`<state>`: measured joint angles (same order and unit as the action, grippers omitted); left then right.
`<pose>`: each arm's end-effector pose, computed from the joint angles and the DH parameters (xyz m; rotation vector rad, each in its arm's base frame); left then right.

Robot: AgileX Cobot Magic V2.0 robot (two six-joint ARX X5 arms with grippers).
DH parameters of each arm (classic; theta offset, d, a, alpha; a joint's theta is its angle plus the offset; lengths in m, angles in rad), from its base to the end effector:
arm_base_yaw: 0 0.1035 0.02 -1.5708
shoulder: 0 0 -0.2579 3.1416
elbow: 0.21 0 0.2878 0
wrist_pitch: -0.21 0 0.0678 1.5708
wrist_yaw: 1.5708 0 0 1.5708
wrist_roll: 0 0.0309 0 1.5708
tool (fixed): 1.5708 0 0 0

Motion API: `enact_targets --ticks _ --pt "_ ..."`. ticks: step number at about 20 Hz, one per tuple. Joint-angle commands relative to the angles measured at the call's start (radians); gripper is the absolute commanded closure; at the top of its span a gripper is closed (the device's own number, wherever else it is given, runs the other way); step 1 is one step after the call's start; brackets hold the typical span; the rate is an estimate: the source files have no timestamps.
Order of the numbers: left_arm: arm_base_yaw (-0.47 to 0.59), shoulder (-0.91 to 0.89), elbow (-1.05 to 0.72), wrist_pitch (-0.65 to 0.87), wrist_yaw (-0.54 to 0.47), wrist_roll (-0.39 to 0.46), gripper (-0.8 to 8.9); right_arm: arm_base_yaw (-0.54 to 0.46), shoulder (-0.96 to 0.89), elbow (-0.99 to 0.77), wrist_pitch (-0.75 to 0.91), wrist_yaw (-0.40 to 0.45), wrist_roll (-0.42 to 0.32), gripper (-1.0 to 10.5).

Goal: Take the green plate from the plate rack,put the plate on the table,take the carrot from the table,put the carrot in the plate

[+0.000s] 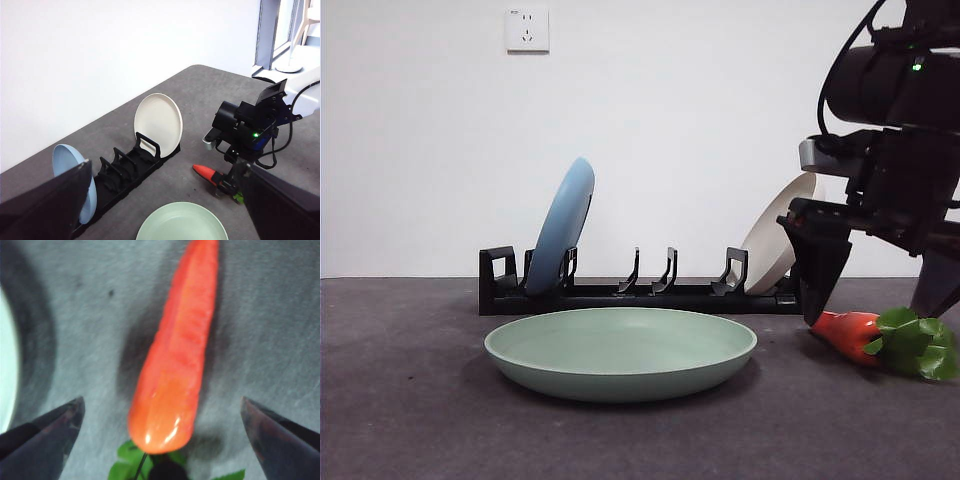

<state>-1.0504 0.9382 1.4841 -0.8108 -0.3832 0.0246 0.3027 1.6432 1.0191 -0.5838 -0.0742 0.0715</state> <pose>0.0946 -0.1418 0.4837 0.2009 0.1953 -0.6660 0.3211 0.1027 0.1527 -0.0765 1.2166 0.2862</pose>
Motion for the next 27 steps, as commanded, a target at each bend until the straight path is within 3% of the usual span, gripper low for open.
enact_targets --ticks 1,7,12,16,20,24,27 --pt "-0.002 0.0 -0.005 -0.011 -0.004 -0.026 3.38 0.002 0.018 0.001 0.029 0.005 0.026 5.5" --pt "-0.002 0.001 -0.005 -0.021 -0.004 -0.026 3.38 0.002 0.056 0.001 0.036 0.002 0.034 6.4" --pt "-0.002 0.001 -0.004 -0.021 -0.005 -0.029 3.38 0.002 0.07 0.001 0.042 0.001 0.033 9.7" --pt "-0.002 0.001 -0.004 -0.023 -0.006 -0.029 3.38 0.051 0.008 0.001 0.037 -0.032 0.048 9.6" --pt "-0.002 0.001 -0.004 -0.023 -0.007 -0.029 3.38 0.23 -0.066 0.001 0.143 -0.032 0.09 9.6" --pt "-0.002 0.001 -0.004 -0.034 -0.006 -0.029 3.38 0.394 -0.018 0.001 0.272 -0.031 0.141 9.6" --pt "-0.002 0.001 -0.004 -0.045 -0.006 -0.029 3.38 0.429 0.049 0.001 0.335 -0.031 0.176 9.6"
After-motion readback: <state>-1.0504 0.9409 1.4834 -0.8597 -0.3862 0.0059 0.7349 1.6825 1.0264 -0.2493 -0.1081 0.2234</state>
